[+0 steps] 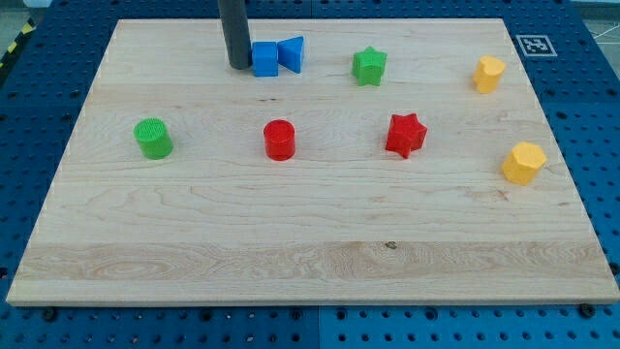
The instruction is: Push red circle below the red star
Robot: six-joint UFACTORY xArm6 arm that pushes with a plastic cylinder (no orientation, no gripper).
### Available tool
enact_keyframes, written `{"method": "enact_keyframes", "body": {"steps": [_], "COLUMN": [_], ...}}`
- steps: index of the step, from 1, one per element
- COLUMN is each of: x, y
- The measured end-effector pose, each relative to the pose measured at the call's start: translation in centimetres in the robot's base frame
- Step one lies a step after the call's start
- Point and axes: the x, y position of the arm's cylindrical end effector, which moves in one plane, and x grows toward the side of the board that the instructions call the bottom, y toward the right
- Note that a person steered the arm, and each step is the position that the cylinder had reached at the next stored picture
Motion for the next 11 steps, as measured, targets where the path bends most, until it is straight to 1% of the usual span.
{"method": "enact_keyframes", "body": {"steps": [1, 2, 4, 5, 6, 7, 8, 11], "x": [2.6, 8.6, 8.7, 12.7, 12.7, 13.7, 14.0, 14.1], "y": [-1.2, -3.4, -3.4, 1.7, 2.1, 2.7, 6.6, 15.3]}}
